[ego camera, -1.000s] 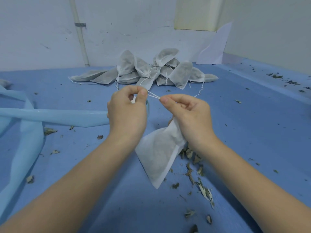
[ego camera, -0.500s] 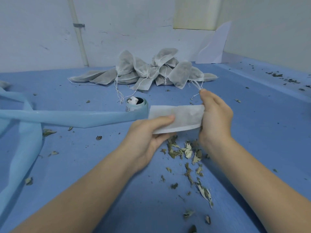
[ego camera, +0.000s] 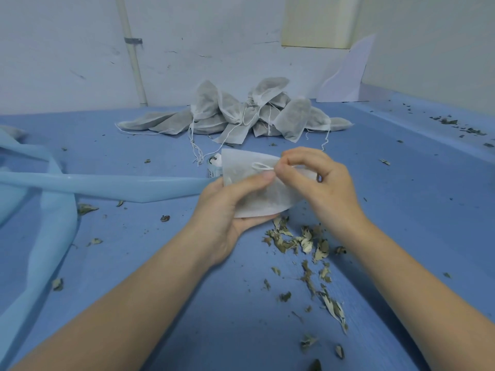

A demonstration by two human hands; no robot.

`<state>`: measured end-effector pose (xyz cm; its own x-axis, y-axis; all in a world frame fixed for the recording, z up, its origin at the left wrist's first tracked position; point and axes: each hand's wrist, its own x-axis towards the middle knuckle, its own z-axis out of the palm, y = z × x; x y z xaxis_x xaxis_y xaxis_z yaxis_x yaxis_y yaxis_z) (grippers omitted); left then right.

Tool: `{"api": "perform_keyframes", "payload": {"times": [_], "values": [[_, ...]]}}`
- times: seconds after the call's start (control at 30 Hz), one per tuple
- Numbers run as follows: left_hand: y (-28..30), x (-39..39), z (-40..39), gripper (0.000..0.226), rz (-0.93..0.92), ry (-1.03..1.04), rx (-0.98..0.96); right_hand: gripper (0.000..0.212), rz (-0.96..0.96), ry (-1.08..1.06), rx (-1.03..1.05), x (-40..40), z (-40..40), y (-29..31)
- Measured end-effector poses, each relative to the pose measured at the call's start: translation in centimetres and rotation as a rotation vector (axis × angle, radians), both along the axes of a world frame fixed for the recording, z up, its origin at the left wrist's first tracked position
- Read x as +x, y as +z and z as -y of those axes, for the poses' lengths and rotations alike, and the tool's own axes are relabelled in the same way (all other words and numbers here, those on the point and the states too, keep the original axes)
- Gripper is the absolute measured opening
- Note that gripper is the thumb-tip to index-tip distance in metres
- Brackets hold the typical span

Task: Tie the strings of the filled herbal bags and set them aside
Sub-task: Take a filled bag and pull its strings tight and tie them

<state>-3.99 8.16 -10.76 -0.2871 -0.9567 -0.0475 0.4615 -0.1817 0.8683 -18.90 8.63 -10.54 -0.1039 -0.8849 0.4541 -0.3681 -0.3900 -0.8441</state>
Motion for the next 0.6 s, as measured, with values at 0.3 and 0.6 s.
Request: {"api": "perform_keyframes", "payload": {"times": [0.3,0.6], "values": [[-0.3,0.2,0.7,0.021,0.055,0.225,0.037,0.009,-0.14,0.078,-0.12,0.2,0.2,-0.3],[0.5,0.9,1.3,0.013,0.045,0.474,-0.082,0.04,0.308,0.352,0.189,0.6,2.3,0.6]]}}
